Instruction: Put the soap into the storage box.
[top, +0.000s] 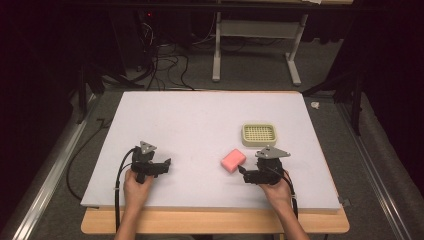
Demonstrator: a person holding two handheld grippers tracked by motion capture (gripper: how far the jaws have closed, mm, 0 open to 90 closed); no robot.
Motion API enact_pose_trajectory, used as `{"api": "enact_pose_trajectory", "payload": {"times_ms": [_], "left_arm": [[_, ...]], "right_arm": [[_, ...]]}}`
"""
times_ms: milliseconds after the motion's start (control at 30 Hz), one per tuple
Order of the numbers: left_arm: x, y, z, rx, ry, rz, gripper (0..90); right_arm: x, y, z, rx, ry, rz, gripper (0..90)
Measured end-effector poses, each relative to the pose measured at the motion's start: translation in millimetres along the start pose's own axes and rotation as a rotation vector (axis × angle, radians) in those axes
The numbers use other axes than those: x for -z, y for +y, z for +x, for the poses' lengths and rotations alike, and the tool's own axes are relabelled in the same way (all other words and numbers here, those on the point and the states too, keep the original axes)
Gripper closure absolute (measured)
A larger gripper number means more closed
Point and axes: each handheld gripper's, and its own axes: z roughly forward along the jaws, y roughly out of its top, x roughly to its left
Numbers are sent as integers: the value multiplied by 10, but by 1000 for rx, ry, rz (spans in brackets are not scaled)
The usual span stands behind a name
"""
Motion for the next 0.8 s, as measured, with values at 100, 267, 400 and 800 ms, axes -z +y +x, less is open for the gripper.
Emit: {"api": "enact_pose_trajectory", "payload": {"times_ms": [100, 267, 400, 800], "left_arm": [[0, 0, 0, 0, 0, 0, 153], [0, 0, 0, 0, 0, 0, 153], [0, 0, 0, 0, 0, 0, 153], [0, 0, 0, 0, 0, 0, 153]], "right_arm": [[-35, 32, 25, 10, 4, 2, 130], [-88, 84, 61, 11, 19, 2, 130], [-148, 116, 86, 25, 28, 11, 127], [-307, 221, 157, 40, 39, 31, 120]]}}
